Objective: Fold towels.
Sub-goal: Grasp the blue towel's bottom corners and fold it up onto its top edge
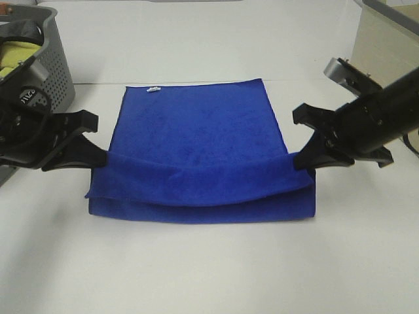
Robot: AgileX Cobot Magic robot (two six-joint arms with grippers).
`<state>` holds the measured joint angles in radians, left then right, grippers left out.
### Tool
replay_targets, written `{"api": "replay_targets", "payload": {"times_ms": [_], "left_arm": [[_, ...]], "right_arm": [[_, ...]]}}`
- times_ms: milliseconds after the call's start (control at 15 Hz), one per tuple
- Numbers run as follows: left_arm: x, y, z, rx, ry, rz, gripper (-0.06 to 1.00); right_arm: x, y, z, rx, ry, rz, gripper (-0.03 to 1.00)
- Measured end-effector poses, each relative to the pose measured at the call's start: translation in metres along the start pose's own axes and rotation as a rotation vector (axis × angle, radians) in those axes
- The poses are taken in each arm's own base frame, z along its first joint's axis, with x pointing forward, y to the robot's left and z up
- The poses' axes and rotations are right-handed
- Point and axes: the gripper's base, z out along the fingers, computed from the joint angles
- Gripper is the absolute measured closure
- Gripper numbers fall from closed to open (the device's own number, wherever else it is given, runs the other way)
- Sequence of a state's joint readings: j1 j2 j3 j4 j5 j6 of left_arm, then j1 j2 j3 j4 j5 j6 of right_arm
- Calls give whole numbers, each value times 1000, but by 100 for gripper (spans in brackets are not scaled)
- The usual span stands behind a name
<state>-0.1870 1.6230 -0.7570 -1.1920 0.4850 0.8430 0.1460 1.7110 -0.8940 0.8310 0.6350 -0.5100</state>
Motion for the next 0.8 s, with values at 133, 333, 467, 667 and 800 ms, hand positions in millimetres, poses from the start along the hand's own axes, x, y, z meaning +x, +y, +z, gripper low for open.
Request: {"api": "replay_targets", "payload": {"times_ms": [133, 333, 467, 667, 800], "left_arm": [[-31, 3, 20, -29, 5, 22, 94], [-73, 14, 41, -53, -32, -5, 94], [-106, 24, 54, -55, -83, -20, 94], [-159, 29, 81, -43, -185, 23, 94], [-169, 33, 89, -52, -216, 28, 94]], "right_arm": [[-39, 3, 7, 11, -30, -22, 97], [-86, 6, 17, 26, -94, -59, 97], [-118, 5, 32, 25, -123, -90, 97], [-170, 1, 57, 43, -185, -138, 97], [-182, -1, 65, 47, -205, -155, 97]]}}
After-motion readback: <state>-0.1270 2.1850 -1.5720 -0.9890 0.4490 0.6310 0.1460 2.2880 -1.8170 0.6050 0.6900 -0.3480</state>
